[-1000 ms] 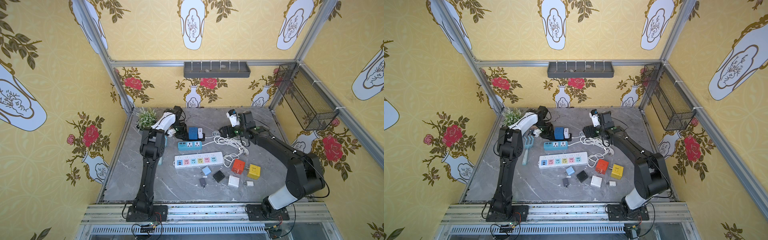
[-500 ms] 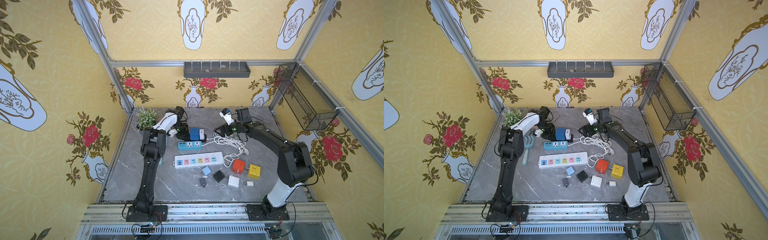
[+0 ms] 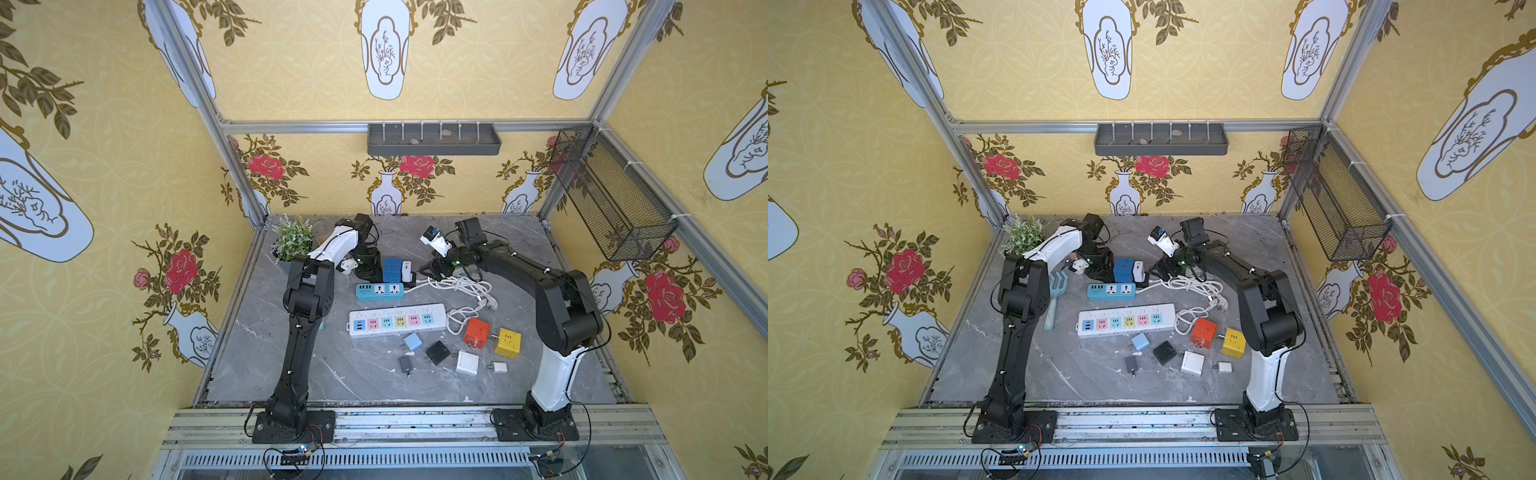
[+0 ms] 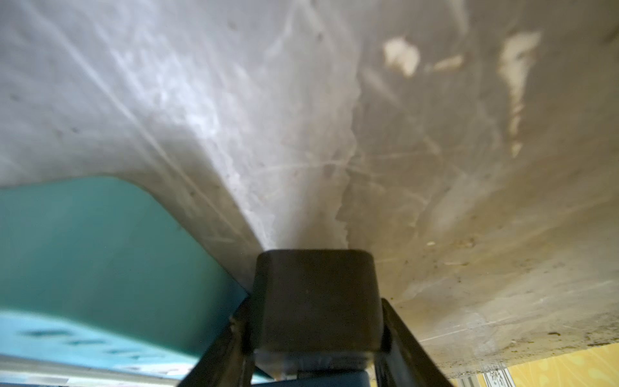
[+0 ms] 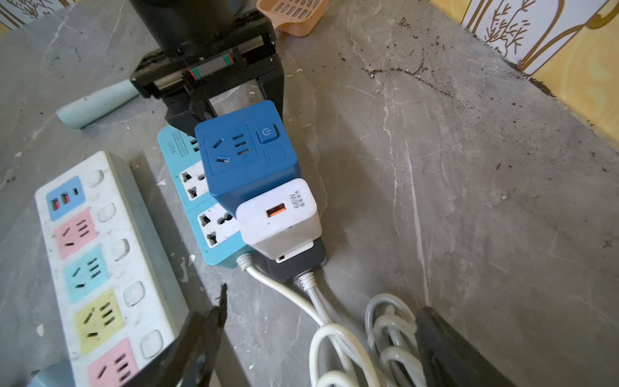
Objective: Pull the plug off the socket
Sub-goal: Adjust the socket at the center of the board, then remove the plug from the socket.
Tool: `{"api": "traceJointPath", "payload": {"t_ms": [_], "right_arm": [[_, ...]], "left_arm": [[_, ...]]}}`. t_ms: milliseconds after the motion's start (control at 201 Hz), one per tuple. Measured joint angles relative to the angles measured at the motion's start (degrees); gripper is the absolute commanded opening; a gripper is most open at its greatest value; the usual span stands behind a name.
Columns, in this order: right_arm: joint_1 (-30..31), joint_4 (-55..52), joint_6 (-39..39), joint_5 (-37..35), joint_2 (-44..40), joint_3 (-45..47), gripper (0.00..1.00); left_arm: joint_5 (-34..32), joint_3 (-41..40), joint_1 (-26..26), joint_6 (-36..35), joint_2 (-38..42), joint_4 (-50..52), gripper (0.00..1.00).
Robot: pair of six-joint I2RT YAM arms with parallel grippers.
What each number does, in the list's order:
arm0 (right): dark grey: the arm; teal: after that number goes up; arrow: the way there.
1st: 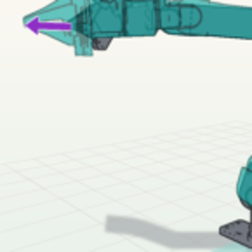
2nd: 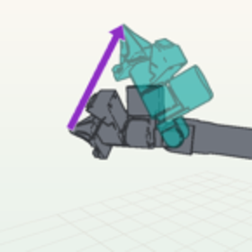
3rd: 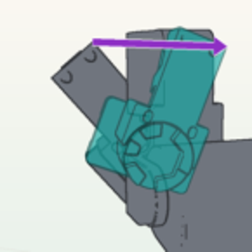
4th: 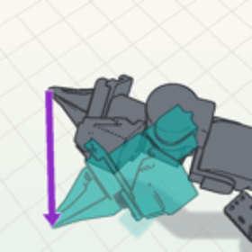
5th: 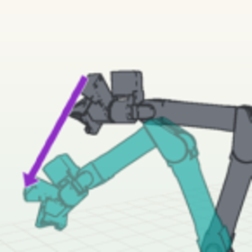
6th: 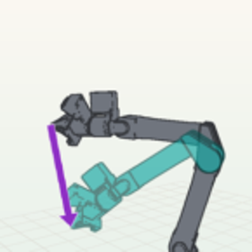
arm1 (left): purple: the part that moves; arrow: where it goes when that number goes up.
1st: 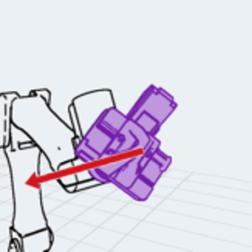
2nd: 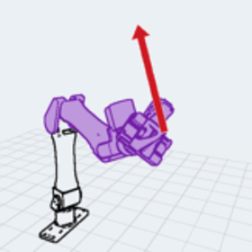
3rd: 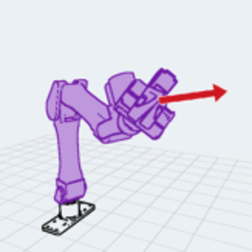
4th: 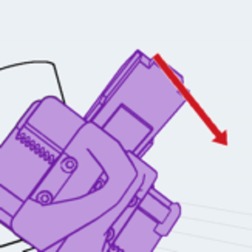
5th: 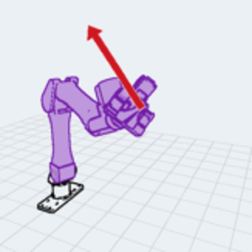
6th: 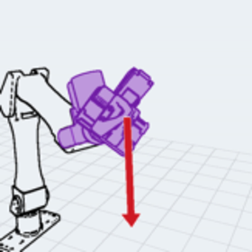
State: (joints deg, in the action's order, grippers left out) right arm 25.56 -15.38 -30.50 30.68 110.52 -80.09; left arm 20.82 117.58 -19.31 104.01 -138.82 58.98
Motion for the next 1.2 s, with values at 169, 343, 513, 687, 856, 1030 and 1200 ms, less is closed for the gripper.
{"api": "traceJointPath", "payload": {"t_ms": [169, 343, 513, 687, 856, 1030, 1200], "right_arm": [[1.6, -1.6, -3.0, 0.0, 3.8, -2.0, 0.92], [3.1, -2.7, -5.5, 0.1, 6.5, -4.3, 0.92], [4.0, -3.1, -6.4, 0.1, 9.2, -6.3, 0.91], [4.5, -4.1, -7.0, 0.2, 11.0, -8.9, 0.88], [5.4, -4.3, -7.3, 0.1, 12.3, -9.9, 0.85], [5.9, -4.3, -7.7, 0.0, 13.1, -10.7, 0.75], [6.2, -5.3, -8.3, 0.2, 13.2, -11.6, 0.55]], "left_arm": [[-0.7, 0.5, -0.5, -0.5, -0.1, 0.4, 0.03], [-0.8, 1.2, -0.8, -1.0, -0.5, 1.0, 0.03], [-0.9, 1.6, -1.0, -1.7, -0.8, 1.4, 0.03], [-0.9, 1.6, -1.2, -2.1, -0.8, 1.4, 0.03], [-0.9, 1.6, -1.2, -2.2, -0.8, 1.4, 0.03], [-0.9, 1.6, -1.2, -2.3, -0.8, 1.4, 0.03], [-0.9, 1.6, -1.2, -2.3, -0.8, 1.4, 0.02]]}}
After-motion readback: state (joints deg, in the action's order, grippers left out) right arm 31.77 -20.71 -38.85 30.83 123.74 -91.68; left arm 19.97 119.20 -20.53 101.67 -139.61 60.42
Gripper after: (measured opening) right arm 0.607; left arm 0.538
